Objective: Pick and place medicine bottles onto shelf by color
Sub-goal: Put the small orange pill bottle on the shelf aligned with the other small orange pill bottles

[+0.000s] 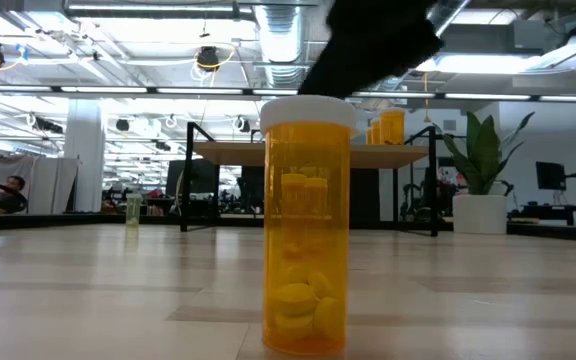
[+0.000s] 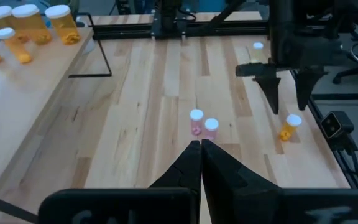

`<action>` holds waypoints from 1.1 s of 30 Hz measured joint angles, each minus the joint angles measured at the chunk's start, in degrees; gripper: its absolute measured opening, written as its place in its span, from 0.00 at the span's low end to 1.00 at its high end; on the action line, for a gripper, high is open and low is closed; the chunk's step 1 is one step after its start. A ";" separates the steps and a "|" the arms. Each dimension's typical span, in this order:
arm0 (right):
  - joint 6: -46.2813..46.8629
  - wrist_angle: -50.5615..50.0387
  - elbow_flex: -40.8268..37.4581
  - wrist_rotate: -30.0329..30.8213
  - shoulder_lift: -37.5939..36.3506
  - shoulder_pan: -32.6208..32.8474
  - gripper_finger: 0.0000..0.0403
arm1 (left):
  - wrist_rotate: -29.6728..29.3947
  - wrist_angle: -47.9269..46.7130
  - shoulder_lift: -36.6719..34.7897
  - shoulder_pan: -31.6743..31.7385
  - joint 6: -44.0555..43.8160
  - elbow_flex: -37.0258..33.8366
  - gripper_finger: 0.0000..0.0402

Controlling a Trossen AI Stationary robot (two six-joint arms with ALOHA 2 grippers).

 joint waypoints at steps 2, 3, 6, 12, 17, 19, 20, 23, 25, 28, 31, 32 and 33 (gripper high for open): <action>-0.24 1.39 0.21 -0.06 0.76 0.21 0.65 | 0.01 -0.01 0.02 0.00 -0.30 0.00 0.00; -0.29 1.34 0.19 -0.01 1.10 0.39 0.65 | 0.01 -0.02 0.00 0.00 -0.47 0.00 0.00; -0.28 2.16 0.19 -0.02 1.55 0.50 0.65 | 0.24 -0.09 0.02 0.00 -0.93 0.00 0.00; -0.28 2.44 0.21 0.28 1.46 0.34 0.65 | 0.26 -0.05 0.00 0.00 -1.01 0.00 0.00; -0.26 4.11 0.32 0.36 2.93 0.37 0.65 | 0.26 -0.04 0.02 0.00 -1.45 0.00 0.00; -0.28 3.82 0.14 -0.47 3.94 0.45 0.65 | 0.26 -0.04 0.02 0.00 -1.45 0.00 0.00; -0.25 4.77 0.22 -0.64 4.47 0.50 0.65 | 0.26 -0.04 0.00 0.00 -1.45 0.00 0.00; -0.09 4.35 0.30 -0.62 5.13 0.54 0.65 | 0.27 -0.04 0.02 0.00 -1.45 0.00 0.00; -0.09 5.09 0.30 -0.31 5.06 0.46 0.65 | 0.26 -0.04 0.02 0.00 -1.45 0.00 0.00; -0.11 5.10 0.36 0.11 4.96 0.41 0.65 | 0.28 -0.04 0.00 0.00 -1.45 0.00 0.00; -0.11 5.04 0.36 0.14 4.98 0.41 0.65 | 0.28 -0.04 0.01 0.00 -1.45 0.00 0.00; -0.11 5.04 0.36 0.14 4.98 0.43 0.65 | 0.28 -0.05 0.02 0.00 -1.45 0.00 0.00; -0.11 5.02 0.36 0.16 4.98 0.43 0.65 | 0.28 -0.07 0.02 0.00 -1.45 0.00 0.00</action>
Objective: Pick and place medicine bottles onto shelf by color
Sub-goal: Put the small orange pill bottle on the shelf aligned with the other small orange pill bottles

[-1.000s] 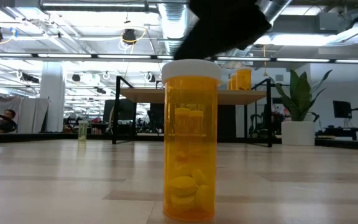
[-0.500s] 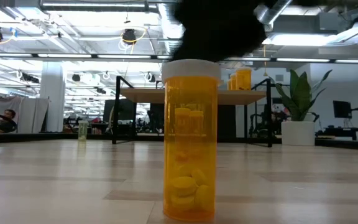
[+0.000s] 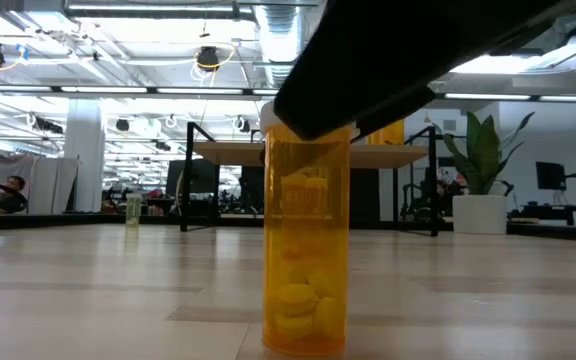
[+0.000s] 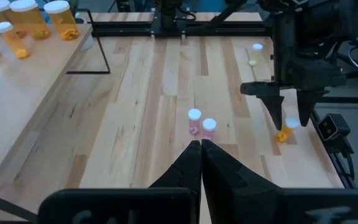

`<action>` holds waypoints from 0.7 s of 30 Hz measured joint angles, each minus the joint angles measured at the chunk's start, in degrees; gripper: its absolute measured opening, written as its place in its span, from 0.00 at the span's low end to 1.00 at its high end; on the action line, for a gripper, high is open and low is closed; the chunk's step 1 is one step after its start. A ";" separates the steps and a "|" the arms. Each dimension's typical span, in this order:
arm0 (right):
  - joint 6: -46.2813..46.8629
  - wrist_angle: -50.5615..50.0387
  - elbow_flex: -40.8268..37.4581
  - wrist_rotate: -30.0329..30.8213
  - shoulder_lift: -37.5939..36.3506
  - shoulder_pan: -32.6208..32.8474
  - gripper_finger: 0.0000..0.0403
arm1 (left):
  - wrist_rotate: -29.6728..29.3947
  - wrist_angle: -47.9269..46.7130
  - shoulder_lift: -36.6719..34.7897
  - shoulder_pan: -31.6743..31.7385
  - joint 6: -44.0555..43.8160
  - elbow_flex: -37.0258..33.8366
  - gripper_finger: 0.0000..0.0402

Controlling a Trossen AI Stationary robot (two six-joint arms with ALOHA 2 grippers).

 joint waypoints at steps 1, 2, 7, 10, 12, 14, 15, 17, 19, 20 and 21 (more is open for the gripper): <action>0.00 -0.01 0.00 0.12 0.00 0.00 0.65 | 0.00 0.02 0.00 0.00 0.00 0.00 0.00; 0.00 -0.01 0.00 0.49 0.00 0.02 0.65 | 0.00 0.02 0.01 0.00 0.00 0.00 0.00; 0.00 -0.19 0.00 0.83 0.00 0.02 0.63 | 0.00 -0.02 0.00 0.00 0.00 0.00 0.00; 0.02 -0.20 0.00 0.83 0.00 0.02 0.59 | 0.00 -0.16 0.00 0.00 0.00 0.00 0.00; 0.02 -0.19 0.00 0.83 0.00 0.02 0.56 | 0.00 -0.36 0.01 0.00 0.00 0.00 0.00; 0.02 -0.19 0.00 0.83 0.00 0.02 0.52 | 0.00 -0.39 0.01 0.00 0.00 0.00 0.00; 0.02 -0.19 0.00 0.83 0.00 0.02 0.51 | 0.00 -0.39 0.01 0.00 0.00 0.00 0.00; 0.02 -0.19 0.00 0.83 0.00 0.04 0.47 | 0.00 -0.40 0.01 0.00 0.00 0.00 0.00; 0.02 -0.18 0.00 0.83 0.00 0.04 0.44 | 0.00 -0.40 0.00 0.00 0.00 0.00 0.00; 0.02 -0.16 0.00 0.81 0.00 0.02 0.43 | 0.00 -0.39 0.00 0.00 0.00 0.00 0.00; 0.02 -0.16 0.00 0.82 0.00 0.02 0.42 | 0.00 -0.39 0.00 0.00 0.00 0.00 0.00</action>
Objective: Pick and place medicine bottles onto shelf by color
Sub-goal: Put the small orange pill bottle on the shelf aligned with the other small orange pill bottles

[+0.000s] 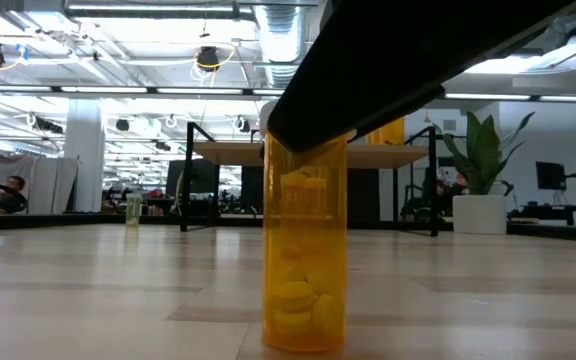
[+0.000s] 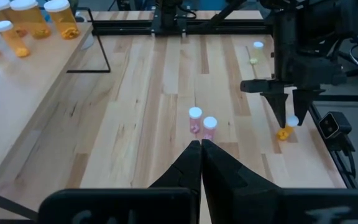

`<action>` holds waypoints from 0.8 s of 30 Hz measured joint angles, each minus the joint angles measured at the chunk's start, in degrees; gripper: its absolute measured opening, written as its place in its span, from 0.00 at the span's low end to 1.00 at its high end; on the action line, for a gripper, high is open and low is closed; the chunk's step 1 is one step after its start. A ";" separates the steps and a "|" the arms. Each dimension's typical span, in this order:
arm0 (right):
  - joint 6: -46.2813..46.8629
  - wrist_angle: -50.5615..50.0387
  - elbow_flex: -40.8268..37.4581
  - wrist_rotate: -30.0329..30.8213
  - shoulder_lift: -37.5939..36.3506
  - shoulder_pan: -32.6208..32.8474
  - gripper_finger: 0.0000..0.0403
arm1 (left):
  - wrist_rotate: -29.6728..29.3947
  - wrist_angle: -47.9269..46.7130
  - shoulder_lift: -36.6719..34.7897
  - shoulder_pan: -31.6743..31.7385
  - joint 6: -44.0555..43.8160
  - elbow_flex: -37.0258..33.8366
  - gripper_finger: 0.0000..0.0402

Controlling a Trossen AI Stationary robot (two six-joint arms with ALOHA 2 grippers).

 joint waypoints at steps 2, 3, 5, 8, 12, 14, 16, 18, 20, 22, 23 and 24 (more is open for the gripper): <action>0.00 0.00 0.00 -0.01 -0.02 0.02 0.40 | 0.00 0.00 0.00 0.00 0.01 0.00 0.00; 0.00 -0.05 0.00 -0.01 -0.13 0.02 0.39 | 0.00 0.00 -0.01 0.00 0.00 0.00 0.00; 0.02 0.12 0.00 -0.02 -0.34 0.04 0.38 | 0.00 0.00 -0.01 0.00 0.00 0.00 0.00; 0.02 -0.67 0.33 -0.04 -0.60 0.05 0.36 | 0.00 0.00 -0.01 0.00 0.00 0.00 0.00; 0.00 -1.95 1.94 -0.05 -1.16 0.04 0.35 | 0.00 0.00 -0.01 0.00 0.02 0.00 0.00; -0.03 -5.35 3.50 -0.05 -1.19 0.04 0.35 | 0.00 0.00 -0.01 0.00 0.04 0.00 0.00; -0.63 -8.34 5.45 -0.08 -1.34 -0.18 0.36 | 0.00 0.00 -0.01 0.00 0.43 0.00 0.00; -1.16 -11.75 7.73 -0.08 -1.61 -0.48 0.36 | 0.00 0.00 -0.01 0.00 0.46 0.00 0.00; -1.79 -15.97 10.03 -0.07 -1.62 -0.86 0.36 | 0.00 0.02 -0.01 0.00 0.46 0.00 0.00; -2.57 -19.44 12.13 -0.07 -1.60 -1.33 0.35 | 0.00 0.02 -0.01 0.00 0.46 0.00 0.00; -2.87 -20.48 12.95 -0.03 -1.61 -1.62 0.35 | 0.00 0.06 -0.01 0.00 0.46 0.00 0.00; -3.02 -21.19 13.59 -0.05 -1.62 -1.96 0.35 | 0.00 0.18 -0.01 0.00 0.46 0.00 0.00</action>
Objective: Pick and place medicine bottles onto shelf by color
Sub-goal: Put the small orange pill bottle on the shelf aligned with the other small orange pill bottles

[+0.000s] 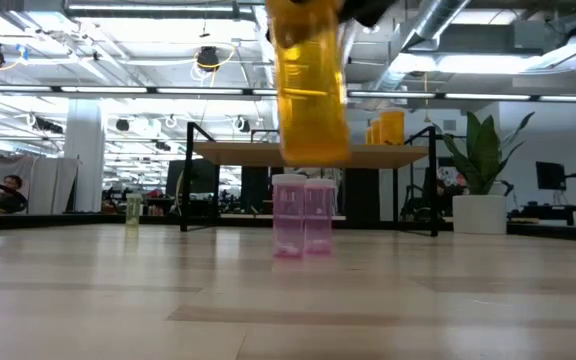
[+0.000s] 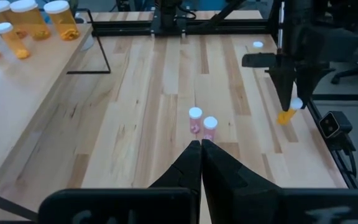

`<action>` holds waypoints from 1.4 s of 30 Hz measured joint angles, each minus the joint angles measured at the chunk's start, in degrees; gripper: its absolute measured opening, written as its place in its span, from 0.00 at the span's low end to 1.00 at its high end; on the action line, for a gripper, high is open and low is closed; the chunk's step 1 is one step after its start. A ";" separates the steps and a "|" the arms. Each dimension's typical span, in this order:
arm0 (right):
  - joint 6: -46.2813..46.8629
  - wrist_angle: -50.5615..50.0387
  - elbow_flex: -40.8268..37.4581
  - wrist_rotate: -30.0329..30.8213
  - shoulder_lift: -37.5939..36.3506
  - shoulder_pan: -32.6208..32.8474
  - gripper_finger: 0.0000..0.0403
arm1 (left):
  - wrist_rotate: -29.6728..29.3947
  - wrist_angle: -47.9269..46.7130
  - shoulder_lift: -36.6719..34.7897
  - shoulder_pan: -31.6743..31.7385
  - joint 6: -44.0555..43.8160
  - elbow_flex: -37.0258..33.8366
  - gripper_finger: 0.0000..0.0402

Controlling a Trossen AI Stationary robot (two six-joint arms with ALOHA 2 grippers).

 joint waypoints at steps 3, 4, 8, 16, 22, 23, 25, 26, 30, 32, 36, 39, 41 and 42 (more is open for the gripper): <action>-0.02 -0.87 1.81 -0.09 0.11 -1.13 0.34 | 0.11 0.61 0.00 0.00 0.00 0.00 0.00; -0.04 -0.71 2.64 -0.09 0.11 -1.53 0.34 | 0.47 0.67 -0.02 0.00 0.00 0.00 0.00; -0.03 -1.78 6.62 -0.09 0.10 -3.71 0.34 | 1.79 0.78 -0.22 -0.01 0.11 0.02 0.00; -1.86 -18.58 20.99 -0.03 0.11 -10.60 0.33 | 1.99 0.76 -1.36 -0.01 1.73 0.04 0.00; -6.58 -34.43 32.28 -0.04 0.11 -18.20 0.33 | 0.10 0.72 -2.11 1.82 2.97 0.04 0.00; -7.83 -36.80 34.09 -0.02 0.05 -19.65 0.33 | -0.69 0.76 -2.34 2.54 3.64 0.04 0.00; -10.62 -41.95 36.11 -0.02 -0.93 -22.57 0.33 | -2.32 0.78 -3.21 4.41 5.86 0.04 0.00; -11.98 -43.79 36.25 -0.04 -1.72 -24.17 0.33 | -3.16 0.83 -3.76 5.66 7.25 0.04 0.00; -18.16 -49.84 34.80 -0.28 -6.29 -31.31 0.33 | -4.40 2.96 -6.01 12.16 13.05 0.04 0.00; -22.26 -49.46 32.33 -2.16 -9.40 -35.44 0.33 | -3.84 5.27 -6.94 15.74 15.81 0.04 0.00; -29.46 -42.78 22.59 -7.99 -17.28 -44.95 0.33 | -3.50 9.97 -7.76 22.21 19.39 0.07 0.00; -34.24 -35.88 12.00 -13.12 -23.14 -51.84 0.33 | -2.54 12.07 -7.80 26.00 19.68 0.07 0.00; -35.89 -30.33 5.71 -16.06 -26.52 -55.81 0.33 | -1.39 12.86 -7.61 28.04 19.64 0.07 0.00; -36.10 -27.28 3.07 -17.89 -27.96 -57.36 0.33 | -0.86 13.25 -7.39 28.84 19.64 0.06 0.00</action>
